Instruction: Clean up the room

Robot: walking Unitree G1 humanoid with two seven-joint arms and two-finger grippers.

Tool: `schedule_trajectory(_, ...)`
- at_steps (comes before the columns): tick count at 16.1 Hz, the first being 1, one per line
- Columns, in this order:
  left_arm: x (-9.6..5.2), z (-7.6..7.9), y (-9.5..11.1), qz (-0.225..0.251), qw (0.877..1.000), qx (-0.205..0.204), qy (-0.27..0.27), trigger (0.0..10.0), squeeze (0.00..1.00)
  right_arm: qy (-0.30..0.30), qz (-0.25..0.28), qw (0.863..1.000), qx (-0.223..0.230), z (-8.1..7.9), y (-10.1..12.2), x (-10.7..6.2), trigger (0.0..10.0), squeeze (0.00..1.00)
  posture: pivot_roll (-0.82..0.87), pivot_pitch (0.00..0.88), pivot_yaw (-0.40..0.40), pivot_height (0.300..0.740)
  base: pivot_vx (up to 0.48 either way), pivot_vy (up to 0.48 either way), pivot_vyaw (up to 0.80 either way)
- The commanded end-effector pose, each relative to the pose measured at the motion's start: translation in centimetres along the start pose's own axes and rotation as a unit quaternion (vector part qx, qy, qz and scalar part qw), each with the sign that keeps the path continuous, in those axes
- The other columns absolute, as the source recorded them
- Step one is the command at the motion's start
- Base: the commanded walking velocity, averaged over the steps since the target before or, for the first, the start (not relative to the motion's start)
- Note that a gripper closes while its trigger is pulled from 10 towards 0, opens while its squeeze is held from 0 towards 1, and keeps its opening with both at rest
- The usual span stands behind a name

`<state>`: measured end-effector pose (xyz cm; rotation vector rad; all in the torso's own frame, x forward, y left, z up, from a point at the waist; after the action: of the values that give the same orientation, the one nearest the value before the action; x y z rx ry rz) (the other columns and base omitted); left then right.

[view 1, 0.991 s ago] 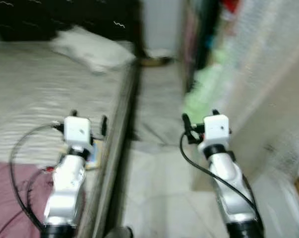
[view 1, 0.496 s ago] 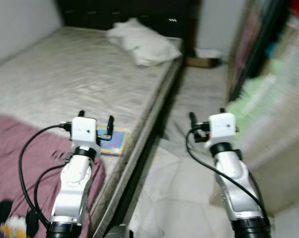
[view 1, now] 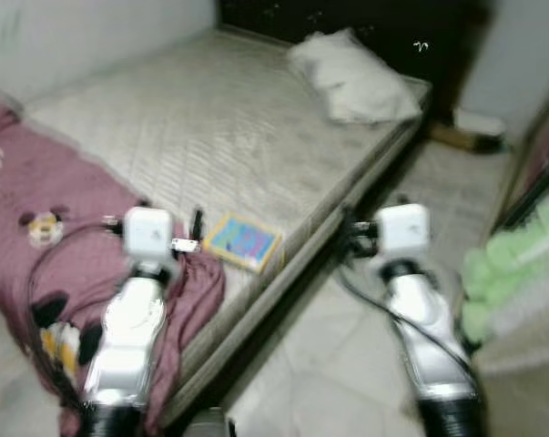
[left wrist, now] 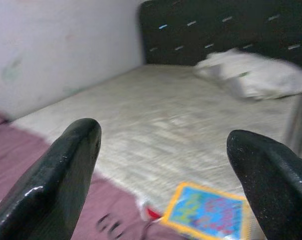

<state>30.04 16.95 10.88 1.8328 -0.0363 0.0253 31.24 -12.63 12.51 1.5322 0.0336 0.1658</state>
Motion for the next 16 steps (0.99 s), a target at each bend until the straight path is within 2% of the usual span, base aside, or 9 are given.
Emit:
schedule_trajectory(1, 0.26, 0.46, 0.65, 0.011, 1.000, -0.003, -0.008, 10.0, 0.00, -0.003, -0.002, 1.000, -0.005, 0.58, -0.10, -0.04, 10.0, 0.00, -0.01, 0.000, 0.001, 0.740, 0.000, 0.000, 0.80)
schedule_trajectory(3, 0.36, 0.55, 0.65, 0.007, 1.000, -0.013, -0.006, 10.0, 0.00, 0.002, -0.001, 1.000, -0.005, 0.50, -0.06, 0.09, 10.0, 0.00, -0.01, 0.000, -0.001, 0.740, 0.000, 0.000, 0.80)
schedule_trajectory(16, 0.81, 1.23, 1.16, 0.023, 0.999, -0.009, -0.031, 10.0, 0.00, 0.021, 0.009, 1.000, 0.000, -0.19, 0.25, 0.67, 10.0, 0.00, -0.01, 0.000, 0.002, 0.740, 0.000, 0.000, 0.80)
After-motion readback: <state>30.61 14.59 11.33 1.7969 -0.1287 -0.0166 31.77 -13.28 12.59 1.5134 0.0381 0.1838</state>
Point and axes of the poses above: a point about 5 cm out from each wrist's last joint towards the gripper, its own x axis pointing out of the wrist towards the gripper, its own y axis along the axis of the wrist's last joint, z = x × y, the point moved 3 cm from there along x, pointing out of the wrist towards the gripper, and after that the axes turned 7 degrees about x, right-handed, at the moved point
